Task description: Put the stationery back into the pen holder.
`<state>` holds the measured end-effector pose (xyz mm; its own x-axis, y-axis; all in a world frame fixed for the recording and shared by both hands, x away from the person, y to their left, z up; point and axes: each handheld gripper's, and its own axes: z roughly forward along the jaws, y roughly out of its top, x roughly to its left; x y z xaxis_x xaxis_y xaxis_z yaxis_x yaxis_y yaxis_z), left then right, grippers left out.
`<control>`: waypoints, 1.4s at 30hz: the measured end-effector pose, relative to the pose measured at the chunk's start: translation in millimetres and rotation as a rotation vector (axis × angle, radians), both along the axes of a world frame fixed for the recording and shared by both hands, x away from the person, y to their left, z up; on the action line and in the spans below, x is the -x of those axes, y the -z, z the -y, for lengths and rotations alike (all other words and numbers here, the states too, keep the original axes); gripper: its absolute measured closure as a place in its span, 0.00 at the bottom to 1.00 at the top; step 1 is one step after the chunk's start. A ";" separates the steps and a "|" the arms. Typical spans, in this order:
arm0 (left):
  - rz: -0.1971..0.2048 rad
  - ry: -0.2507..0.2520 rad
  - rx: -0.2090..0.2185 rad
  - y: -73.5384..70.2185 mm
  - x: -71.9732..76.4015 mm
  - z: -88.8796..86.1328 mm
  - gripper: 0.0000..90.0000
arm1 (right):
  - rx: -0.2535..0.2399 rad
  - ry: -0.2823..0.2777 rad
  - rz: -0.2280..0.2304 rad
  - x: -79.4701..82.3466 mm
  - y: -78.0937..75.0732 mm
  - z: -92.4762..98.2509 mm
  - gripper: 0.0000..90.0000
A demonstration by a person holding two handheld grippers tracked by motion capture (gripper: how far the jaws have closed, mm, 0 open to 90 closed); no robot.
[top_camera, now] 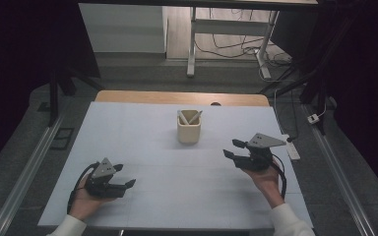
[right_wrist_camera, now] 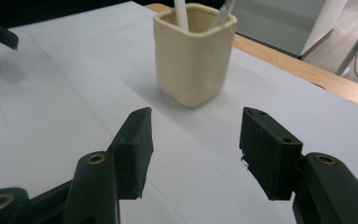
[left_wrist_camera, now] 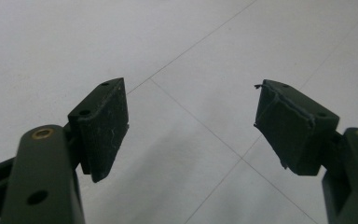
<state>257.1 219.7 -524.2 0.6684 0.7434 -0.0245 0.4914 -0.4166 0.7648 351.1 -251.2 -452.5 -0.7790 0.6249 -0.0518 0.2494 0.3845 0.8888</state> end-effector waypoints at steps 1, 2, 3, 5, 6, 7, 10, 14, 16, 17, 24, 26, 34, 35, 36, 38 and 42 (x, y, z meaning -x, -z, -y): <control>0.002 -0.001 0.000 0.1 0.4 0.6 0.28 | 0.008 0.006 0.003 2.3 1.1 3.9 0.47; 0.000 0.001 0.007 -0.1 0.5 1.2 0.28 | 0.013 0.013 0.000 4.8 2.6 7.7 0.47; 0.000 0.001 0.012 -0.4 0.6 1.9 0.28 | 0.016 0.022 -0.002 7.7 5.2 12.5 0.47; 0.011 0.005 0.003 -1.7 2.0 4.1 0.28 | 0.022 0.031 -0.007 11.2 10.2 19.3 0.47; 0.012 0.007 0.002 -1.9 2.7 4.3 0.28 | 0.037 0.040 -0.012 13.4 14.3 23.7 0.46; 0.013 0.008 0.003 -1.9 3.1 4.2 0.28 | 0.047 0.047 -0.019 15.3 17.6 27.2 0.46; 0.012 0.000 0.007 -1.4 4.4 1.8 0.28 | 0.063 0.064 -0.027 21.5 26.3 39.5 0.46; 0.009 -0.008 0.012 -0.6 5.3 -0.8 0.28 | 0.066 0.080 -0.037 28.1 34.9 53.7 0.45; 0.009 -0.012 0.011 -0.4 5.5 -1.7 0.28 | 0.053 0.078 -0.035 32.3 38.3 59.7 0.45; 0.009 -0.013 0.012 -0.4 5.6 -1.9 0.28 | 0.060 0.078 -0.034 34.2 39.5 61.8 0.45; 0.016 -0.013 0.017 -1.6 6.3 -2.4 0.28 | 0.071 0.078 -0.051 36.3 48.1 68.0 0.43; 0.018 -0.012 0.017 -1.7 6.7 -2.0 0.28 | 0.073 0.078 -0.051 35.8 49.5 67.2 0.43; 0.022 -0.013 0.014 -2.4 7.3 -2.0 0.28 | 0.100 0.073 -0.044 35.4 50.5 64.7 0.43; 0.022 -0.014 0.015 -2.4 7.2 -2.1 0.28 | 0.100 0.073 -0.045 35.5 50.5 64.7 0.43; 0.022 -0.014 0.015 -2.4 7.0 -2.2 0.28 | 0.100 0.073 -0.045 35.6 50.5 64.7 0.43; 0.021 -0.014 0.015 -2.3 6.8 -2.3 0.28 | 0.107 0.074 -0.040 36.3 50.0 64.7 0.43; 0.021 -0.013 0.015 -2.5 7.0 -2.0 0.28 | 0.115 0.079 -0.041 36.6 50.0 64.7 0.42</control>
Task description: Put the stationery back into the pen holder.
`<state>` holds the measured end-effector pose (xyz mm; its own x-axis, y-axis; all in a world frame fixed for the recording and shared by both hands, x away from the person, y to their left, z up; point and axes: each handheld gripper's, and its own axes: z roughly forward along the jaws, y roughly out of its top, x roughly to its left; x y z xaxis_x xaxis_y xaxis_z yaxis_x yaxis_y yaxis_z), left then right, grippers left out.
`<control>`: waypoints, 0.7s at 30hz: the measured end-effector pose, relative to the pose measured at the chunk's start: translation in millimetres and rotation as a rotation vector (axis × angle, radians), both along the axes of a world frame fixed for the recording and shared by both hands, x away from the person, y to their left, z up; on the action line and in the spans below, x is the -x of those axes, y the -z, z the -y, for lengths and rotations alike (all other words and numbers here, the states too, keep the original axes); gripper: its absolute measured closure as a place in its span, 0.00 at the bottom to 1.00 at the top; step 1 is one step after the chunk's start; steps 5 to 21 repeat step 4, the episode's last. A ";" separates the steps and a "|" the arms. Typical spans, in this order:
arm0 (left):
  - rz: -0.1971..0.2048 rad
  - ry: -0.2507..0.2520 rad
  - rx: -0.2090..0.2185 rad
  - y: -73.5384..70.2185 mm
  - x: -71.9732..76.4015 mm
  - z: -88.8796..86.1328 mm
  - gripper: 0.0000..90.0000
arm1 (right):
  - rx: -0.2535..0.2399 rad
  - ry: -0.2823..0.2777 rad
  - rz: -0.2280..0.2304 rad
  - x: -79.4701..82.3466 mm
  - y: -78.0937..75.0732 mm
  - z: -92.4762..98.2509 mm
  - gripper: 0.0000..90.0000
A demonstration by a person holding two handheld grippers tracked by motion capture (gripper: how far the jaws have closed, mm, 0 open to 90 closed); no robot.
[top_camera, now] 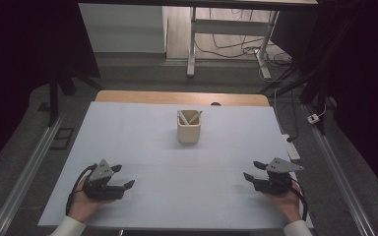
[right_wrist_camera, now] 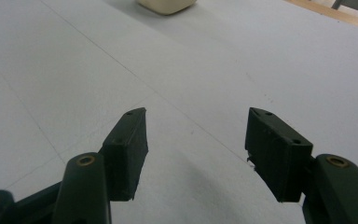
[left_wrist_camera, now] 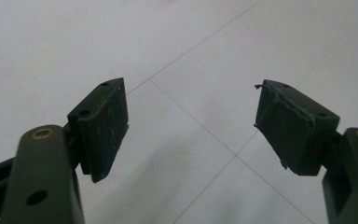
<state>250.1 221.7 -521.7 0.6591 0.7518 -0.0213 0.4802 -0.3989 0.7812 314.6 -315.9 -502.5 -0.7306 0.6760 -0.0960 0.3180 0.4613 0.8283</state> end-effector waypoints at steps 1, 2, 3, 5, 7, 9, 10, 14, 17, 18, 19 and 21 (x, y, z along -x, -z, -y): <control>0.000 0.000 0.000 -0.1 0.1 0.1 0.28 | -0.007 -0.007 0.002 -0.3 0.6 -0.3 0.42; 0.000 0.000 0.000 -0.1 0.1 0.2 0.28 | -0.003 -0.007 0.003 -0.2 0.7 -0.5 0.42; 0.000 0.000 0.000 -0.1 0.1 0.2 0.28 | -0.002 -0.007 0.005 -0.1 1.1 -1.0 0.42; 0.000 0.000 0.000 -0.2 0.1 0.2 0.28 | 0.000 -0.007 0.005 0.0 1.2 -1.2 0.42; 0.000 0.000 0.000 -0.2 0.1 0.2 0.28 | 0.000 -0.007 0.005 0.0 1.2 -1.2 0.42; 0.000 0.000 0.000 -0.2 0.1 0.2 0.28 | 0.000 -0.007 0.005 0.0 1.2 -1.2 0.42; 0.000 0.000 0.000 -0.2 0.1 0.2 0.28 | 0.000 -0.007 0.005 0.0 1.2 -1.2 0.42; 0.000 0.000 0.000 -0.2 0.1 0.2 0.28 | 0.000 -0.007 0.005 0.0 1.2 -1.2 0.42; 0.000 0.000 0.000 -0.2 0.1 0.2 0.28 | 0.000 -0.007 0.005 0.0 1.2 -1.2 0.42; 0.000 0.000 0.000 -0.2 0.1 0.2 0.28 | 0.000 -0.007 0.005 0.0 1.2 -1.2 0.42; 0.000 0.000 0.000 -0.2 0.1 0.2 0.28 | 0.000 -0.007 0.005 0.0 1.2 -1.2 0.42; 0.000 0.000 0.000 -0.2 0.1 0.2 0.28 | 0.000 -0.007 0.005 0.0 1.2 -1.2 0.42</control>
